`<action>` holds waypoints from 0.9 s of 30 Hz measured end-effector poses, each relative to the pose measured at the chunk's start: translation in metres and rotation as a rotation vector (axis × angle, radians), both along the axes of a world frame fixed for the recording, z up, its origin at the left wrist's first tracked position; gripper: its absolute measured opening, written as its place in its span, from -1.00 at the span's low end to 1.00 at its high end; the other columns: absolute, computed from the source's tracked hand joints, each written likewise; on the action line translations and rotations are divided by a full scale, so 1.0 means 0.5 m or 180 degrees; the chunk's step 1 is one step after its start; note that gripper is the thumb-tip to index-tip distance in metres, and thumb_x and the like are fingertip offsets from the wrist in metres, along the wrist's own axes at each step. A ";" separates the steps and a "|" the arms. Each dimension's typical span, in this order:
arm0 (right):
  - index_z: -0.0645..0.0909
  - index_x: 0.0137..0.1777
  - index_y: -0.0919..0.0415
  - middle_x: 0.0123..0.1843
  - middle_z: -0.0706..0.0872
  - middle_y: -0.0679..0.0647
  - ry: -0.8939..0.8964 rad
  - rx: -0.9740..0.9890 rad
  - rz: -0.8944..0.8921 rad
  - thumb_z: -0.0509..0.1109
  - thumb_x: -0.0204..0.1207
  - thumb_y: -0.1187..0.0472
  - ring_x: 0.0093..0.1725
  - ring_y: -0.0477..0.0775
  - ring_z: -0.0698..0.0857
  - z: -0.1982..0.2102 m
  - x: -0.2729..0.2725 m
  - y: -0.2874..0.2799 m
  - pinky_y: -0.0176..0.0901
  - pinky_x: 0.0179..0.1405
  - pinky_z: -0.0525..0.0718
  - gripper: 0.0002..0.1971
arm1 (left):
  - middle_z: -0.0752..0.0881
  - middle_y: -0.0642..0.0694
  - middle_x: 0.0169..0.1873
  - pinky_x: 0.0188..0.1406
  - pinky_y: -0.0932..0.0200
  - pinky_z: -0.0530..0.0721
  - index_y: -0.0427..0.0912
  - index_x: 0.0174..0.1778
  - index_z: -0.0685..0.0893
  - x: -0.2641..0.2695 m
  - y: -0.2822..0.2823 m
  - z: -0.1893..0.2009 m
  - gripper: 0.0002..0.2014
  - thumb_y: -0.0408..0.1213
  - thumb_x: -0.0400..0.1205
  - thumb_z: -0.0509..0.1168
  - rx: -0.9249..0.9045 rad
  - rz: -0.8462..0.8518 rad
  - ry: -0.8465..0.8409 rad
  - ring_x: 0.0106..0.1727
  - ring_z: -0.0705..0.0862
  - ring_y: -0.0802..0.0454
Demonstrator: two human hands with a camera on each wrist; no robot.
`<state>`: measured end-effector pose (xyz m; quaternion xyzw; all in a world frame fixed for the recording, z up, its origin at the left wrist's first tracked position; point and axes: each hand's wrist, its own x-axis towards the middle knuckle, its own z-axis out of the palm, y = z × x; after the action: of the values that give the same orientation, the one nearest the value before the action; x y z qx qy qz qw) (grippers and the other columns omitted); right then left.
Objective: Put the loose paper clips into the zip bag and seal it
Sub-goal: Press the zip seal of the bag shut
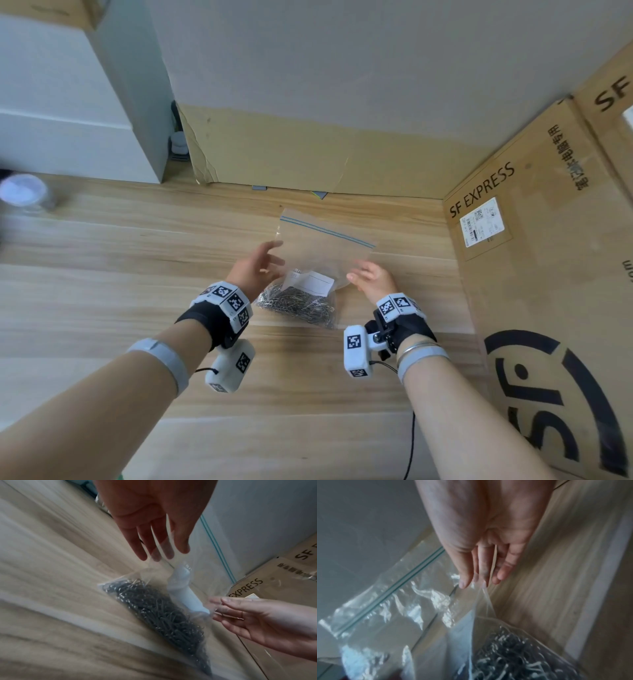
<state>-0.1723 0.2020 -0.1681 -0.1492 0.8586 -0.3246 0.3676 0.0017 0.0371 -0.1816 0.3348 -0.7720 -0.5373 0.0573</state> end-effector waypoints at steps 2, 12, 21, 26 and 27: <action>0.55 0.29 0.27 0.29 0.66 0.18 0.0030 0.0084 0.0116 0.35 0.52 0.26 0.29 0.13 0.61 -0.012 0.007 -0.004 0.07 0.35 0.55 -0.67 | 0.74 -0.14 -0.02 0.13 0.08 0.60 -0.12 0.29 0.46 0.003 0.001 -0.013 -0.60 -0.38 0.53 0.32 -0.0029 0.0071 -0.0100 0.03 0.70 -0.07; 0.52 0.16 0.10 -0.15 0.82 0.09 0.0250 -0.0157 -0.0073 0.35 0.52 0.23 -0.09 0.06 0.78 -0.004 0.009 -0.006 -0.07 0.01 0.73 -0.78 | 0.74 -0.06 -0.35 -0.36 0.20 0.45 0.03 0.35 0.24 0.013 -0.006 0.014 -0.49 -0.48 0.55 0.16 -0.0095 0.0527 0.0056 -0.34 0.63 0.04; 0.53 0.29 -0.02 -0.19 0.70 0.01 0.0286 -0.0507 0.0225 0.52 0.35 0.17 -0.15 -0.03 0.67 0.032 0.023 0.019 -0.15 0.06 0.63 -0.51 | 0.70 0.04 -0.30 0.04 0.07 0.65 -0.06 0.20 0.57 0.035 -0.009 0.009 -0.50 -0.33 0.34 0.52 -0.0134 0.0162 -0.0043 -0.12 0.68 -0.10; 0.58 0.30 0.00 -0.21 0.60 -0.03 0.0689 0.0311 0.0906 0.64 0.19 0.22 -0.21 -0.05 0.56 -0.009 0.031 0.022 -0.29 -0.15 0.48 -0.38 | 0.57 -0.04 -0.17 -0.02 0.15 0.56 -0.19 0.26 0.55 0.031 -0.004 -0.008 -0.48 -0.37 0.37 0.49 -0.0772 -0.0274 -0.0459 -0.18 0.51 0.02; 0.64 0.24 0.05 -0.21 0.59 -0.04 0.0796 0.0318 0.0841 0.60 0.25 0.21 -0.20 -0.03 0.55 -0.015 0.032 0.021 -0.27 -0.14 0.49 -0.49 | 0.55 -0.08 -0.14 0.01 0.08 0.58 -0.21 0.18 0.60 0.029 -0.003 -0.011 -0.58 -0.36 0.40 0.46 -0.0817 -0.0191 -0.0459 -0.17 0.51 0.01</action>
<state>-0.1562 0.2124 -0.1754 -0.2814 0.8856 -0.2093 0.3044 0.0161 0.0355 -0.1873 0.3392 -0.8461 -0.4102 0.0279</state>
